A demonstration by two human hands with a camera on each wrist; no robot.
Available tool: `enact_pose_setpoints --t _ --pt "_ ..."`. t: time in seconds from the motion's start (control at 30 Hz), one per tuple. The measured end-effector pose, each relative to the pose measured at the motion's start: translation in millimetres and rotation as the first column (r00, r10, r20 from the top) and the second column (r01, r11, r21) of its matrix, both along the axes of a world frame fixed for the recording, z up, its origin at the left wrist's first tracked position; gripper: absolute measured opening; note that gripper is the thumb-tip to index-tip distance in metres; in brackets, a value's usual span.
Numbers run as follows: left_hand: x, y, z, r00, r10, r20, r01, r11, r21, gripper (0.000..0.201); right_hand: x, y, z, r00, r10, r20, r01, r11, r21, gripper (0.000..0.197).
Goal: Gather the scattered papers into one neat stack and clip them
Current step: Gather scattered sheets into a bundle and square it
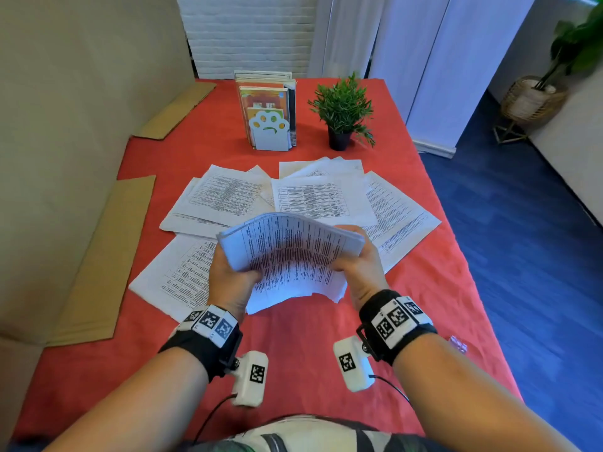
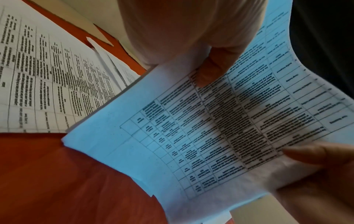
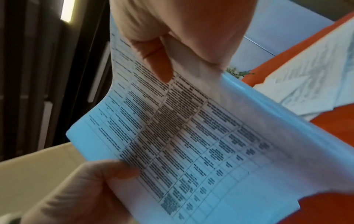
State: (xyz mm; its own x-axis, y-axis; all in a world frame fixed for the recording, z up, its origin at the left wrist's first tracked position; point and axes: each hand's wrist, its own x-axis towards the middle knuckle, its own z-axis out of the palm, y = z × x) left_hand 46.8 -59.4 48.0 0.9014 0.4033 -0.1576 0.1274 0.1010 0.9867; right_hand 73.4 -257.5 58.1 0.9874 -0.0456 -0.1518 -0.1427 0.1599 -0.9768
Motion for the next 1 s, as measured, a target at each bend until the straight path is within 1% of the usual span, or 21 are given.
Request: enact_pose_setpoints --t 0.07,0.13,0.17,0.27,0.33,0.37,0.47,0.53,0.67,0.7,0.77,0.83,0.87,0.93,1.0 --pt "0 1 -4 0.999 -0.015 -0.034 0.015 1.0 0.018 0.07 0 -1 -4 0.999 0.013 -0.05 -0.013 1.0 0.002 0.048" --pt "-1 0 -7 0.997 -0.032 -0.069 0.037 0.997 0.067 0.057 -1 -2 -6 0.999 0.038 -0.038 -0.039 0.999 -0.03 0.047" --pt "-1 0 -8 0.997 -0.029 -0.075 0.034 0.997 0.065 0.052 0 -2 -8 0.999 0.032 -0.04 -0.034 0.999 -0.041 0.046" --pt "-1 1 -11 0.998 -0.035 -0.057 0.033 0.999 -0.031 0.052 2 -1 -15 0.996 0.014 -0.092 -0.012 1.0 0.019 0.045" --pt "-2 3 -14 0.996 -0.079 -0.043 0.077 0.996 -0.044 0.05 2 -3 -22 0.99 0.054 -0.131 -0.047 0.997 0.053 0.053" --pt "-3 4 -17 0.993 -0.104 -0.051 0.103 0.994 -0.029 0.047 1 -4 -25 0.987 0.082 -0.14 -0.075 0.996 0.053 0.052" --pt "-6 3 -25 0.985 -0.137 -0.107 0.145 0.987 0.069 0.036 -4 -3 -30 0.979 0.154 -0.13 -0.155 0.988 0.007 0.033" --pt "-6 2 -29 0.988 -0.107 -0.116 0.118 0.988 0.099 0.031 -5 -3 -32 0.982 0.14 -0.123 -0.141 0.99 -0.004 0.03" --pt "-8 0 -35 0.987 -0.093 -0.133 0.101 0.993 0.056 0.036 -3 -2 -31 0.989 0.086 -0.118 -0.085 0.996 0.013 0.042" --pt "-8 -1 -37 0.986 -0.086 -0.143 0.095 0.993 0.063 0.034 -2 -1 -30 0.989 0.064 -0.135 -0.065 0.998 0.002 0.039" --pt "-8 -4 -38 0.988 -0.06 -0.145 0.072 0.994 0.079 0.028 0 -2 -27 0.986 0.038 -0.162 -0.046 0.998 -0.048 0.026" --pt "-7 -5 -34 0.991 -0.044 -0.13 0.056 0.994 0.093 0.028 2 -4 -24 0.987 0.037 -0.156 -0.051 0.995 -0.086 0.021" --pt "-6 -5 -32 0.992 -0.038 -0.121 0.051 0.994 0.099 0.028 3 -6 -25 0.989 0.048 -0.143 -0.061 0.994 -0.086 0.021" --pt "-3 -4 -29 0.992 -0.02 -0.123 0.033 0.994 0.105 0.025 3 -10 -29 0.986 0.131 -0.108 -0.142 0.985 -0.101 0.024" --pt "1 0 -28 0.988 0.014 -0.156 0.003 0.995 0.104 0.021 1 -10 -39 0.964 0.247 -0.101 -0.262 0.946 -0.19 0.028"
